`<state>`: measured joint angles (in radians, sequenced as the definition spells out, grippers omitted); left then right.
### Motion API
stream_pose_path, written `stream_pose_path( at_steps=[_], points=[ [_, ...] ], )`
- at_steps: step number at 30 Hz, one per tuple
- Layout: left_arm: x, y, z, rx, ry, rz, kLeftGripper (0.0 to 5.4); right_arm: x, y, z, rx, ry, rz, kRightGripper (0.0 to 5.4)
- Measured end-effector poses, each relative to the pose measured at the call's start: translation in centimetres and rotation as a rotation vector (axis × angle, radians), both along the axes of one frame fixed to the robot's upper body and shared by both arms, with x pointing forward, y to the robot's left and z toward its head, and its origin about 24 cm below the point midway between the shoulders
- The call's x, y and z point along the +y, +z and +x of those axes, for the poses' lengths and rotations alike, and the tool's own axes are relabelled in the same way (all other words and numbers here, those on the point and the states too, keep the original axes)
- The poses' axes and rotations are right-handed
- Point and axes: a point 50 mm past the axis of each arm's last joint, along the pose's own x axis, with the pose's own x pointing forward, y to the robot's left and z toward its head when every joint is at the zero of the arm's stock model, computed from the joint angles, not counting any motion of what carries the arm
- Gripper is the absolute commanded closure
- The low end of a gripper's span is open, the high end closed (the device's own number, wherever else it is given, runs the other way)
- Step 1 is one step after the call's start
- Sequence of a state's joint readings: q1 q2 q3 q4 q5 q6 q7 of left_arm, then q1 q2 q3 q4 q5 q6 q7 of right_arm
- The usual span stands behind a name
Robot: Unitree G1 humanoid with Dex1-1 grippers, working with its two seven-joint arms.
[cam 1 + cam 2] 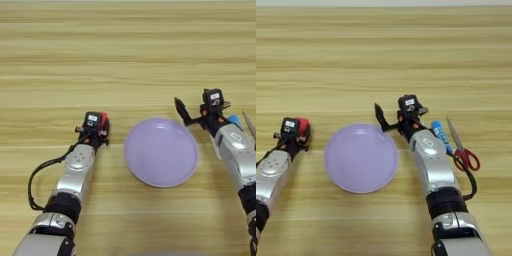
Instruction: Move the objects on the table
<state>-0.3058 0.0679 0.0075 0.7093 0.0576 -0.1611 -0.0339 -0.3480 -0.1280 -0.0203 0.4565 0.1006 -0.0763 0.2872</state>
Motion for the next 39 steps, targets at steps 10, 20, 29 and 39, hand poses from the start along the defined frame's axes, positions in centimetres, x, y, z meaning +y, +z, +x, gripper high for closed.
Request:
stream_pose_path(
  at_steps=[10, 20, 29, 39],
  points=[
    [-1.2, 0.9, -0.1, -0.050, -0.100, -0.064, 3.22, -3.0, 0.3, 1.3, -0.016, -0.228, 0.010, 0.00],
    [-4.6, 2.3, -1.3, -0.138, -0.392, -0.144, 3.22, -4.0, 0.3, 1.6, -0.031, -0.309, 0.014, 0.00],
    [-6.9, 1.6, -3.6, -0.092, -0.659, -0.155, 3.22, -4.0, 0.3, 1.6, -0.038, -0.312, 0.017, 0.00],
    [-8.6, 0.0, -6.0, 0.024, -0.870, -0.126, 3.22, -3.8, 0.3, 1.6, -0.036, -0.310, 0.021, 0.00]
  ],
)
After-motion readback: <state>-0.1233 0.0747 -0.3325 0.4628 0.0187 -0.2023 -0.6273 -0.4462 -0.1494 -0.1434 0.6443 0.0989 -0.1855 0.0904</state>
